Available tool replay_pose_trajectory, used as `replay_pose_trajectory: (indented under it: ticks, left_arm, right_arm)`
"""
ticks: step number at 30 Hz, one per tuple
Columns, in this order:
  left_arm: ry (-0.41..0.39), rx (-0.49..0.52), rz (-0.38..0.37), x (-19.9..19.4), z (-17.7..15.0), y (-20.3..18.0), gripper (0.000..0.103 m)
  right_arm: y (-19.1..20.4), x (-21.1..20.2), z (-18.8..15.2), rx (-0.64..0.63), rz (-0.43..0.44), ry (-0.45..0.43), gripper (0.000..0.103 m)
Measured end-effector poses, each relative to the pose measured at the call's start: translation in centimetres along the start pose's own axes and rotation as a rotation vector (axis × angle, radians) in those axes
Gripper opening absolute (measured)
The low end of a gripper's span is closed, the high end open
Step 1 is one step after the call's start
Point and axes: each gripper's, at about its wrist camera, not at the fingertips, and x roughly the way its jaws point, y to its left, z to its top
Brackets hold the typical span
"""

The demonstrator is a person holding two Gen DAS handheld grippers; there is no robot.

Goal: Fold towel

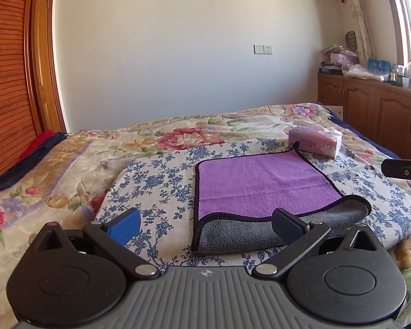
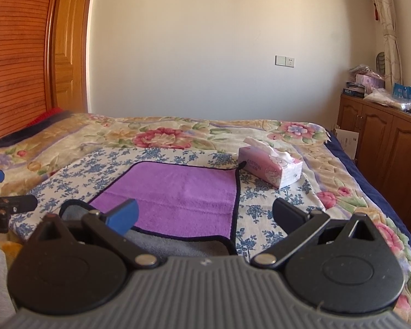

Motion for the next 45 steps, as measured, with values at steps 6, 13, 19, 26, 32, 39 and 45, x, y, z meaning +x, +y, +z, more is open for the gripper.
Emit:
replay_pose_trajectory:
  ticks: [6, 13, 19, 26, 32, 39, 45]
  left_arm:
    - [0.019, 0.004, -0.022, 1.6, 0.1, 0.2, 0.103]
    - [0.056, 0.009, -0.026, 3.9, 0.0, 0.7, 0.103]
    - [0.091, -0.017, -0.033, 5.6, 0.0, 1.6, 0.103]
    - [0.112, -0.039, -0.042, 7.5, 0.0, 2.5, 0.103]
    - [0.131, -0.040, -0.058, 9.0, -0.1, 2.9, 0.100]
    - [0.155, -0.043, -0.082, 10.4, -0.3, 3.4, 0.092]
    - [0.175, -0.064, -0.139, 11.3, -0.3, 3.6, 0.078]
  right_arm:
    - [0.0, 1.3, 0.0, -0.020, 0.006, 0.019, 0.103]
    - [0.1, 2.7, -0.1, -0.047, 0.016, 0.046, 0.103]
    - [0.1, 4.1, -0.1, -0.073, 0.030, 0.067, 0.103]
    - [0.1, 5.6, -0.2, -0.094, 0.041, 0.092, 0.103]
    - [-0.2, 6.9, -0.2, -0.099, 0.055, 0.115, 0.103]
    - [-0.9, 8.3, -0.4, -0.076, 0.062, 0.162, 0.103]
    - [-1.6, 9.2, -0.9, -0.046, 0.066, 0.225, 0.103]
